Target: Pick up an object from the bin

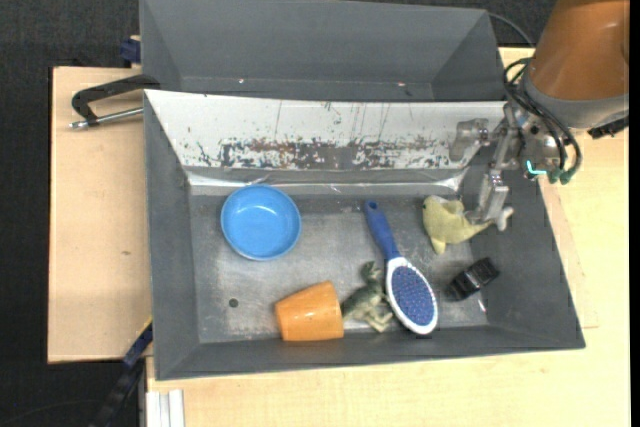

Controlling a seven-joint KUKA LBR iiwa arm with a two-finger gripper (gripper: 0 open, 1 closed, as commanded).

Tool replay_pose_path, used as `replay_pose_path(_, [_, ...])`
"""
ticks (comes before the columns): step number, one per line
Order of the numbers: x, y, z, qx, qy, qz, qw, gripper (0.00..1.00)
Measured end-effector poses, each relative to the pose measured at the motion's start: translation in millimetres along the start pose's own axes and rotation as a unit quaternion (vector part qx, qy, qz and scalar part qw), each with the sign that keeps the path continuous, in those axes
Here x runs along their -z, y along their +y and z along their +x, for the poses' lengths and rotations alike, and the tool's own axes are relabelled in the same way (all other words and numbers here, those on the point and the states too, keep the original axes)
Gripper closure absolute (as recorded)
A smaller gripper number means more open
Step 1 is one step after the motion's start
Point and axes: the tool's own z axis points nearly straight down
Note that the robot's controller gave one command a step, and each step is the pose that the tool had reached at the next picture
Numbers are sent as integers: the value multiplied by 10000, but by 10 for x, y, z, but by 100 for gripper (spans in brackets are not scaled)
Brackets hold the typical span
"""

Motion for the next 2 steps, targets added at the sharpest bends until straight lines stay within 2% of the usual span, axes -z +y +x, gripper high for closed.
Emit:
replay_pose_path(1, [-1430,-284,-94,-512,2,-8,9987,0])
replay_pose_path(2, [-1072,-247,12,-1601,-42,-6,9871,0])
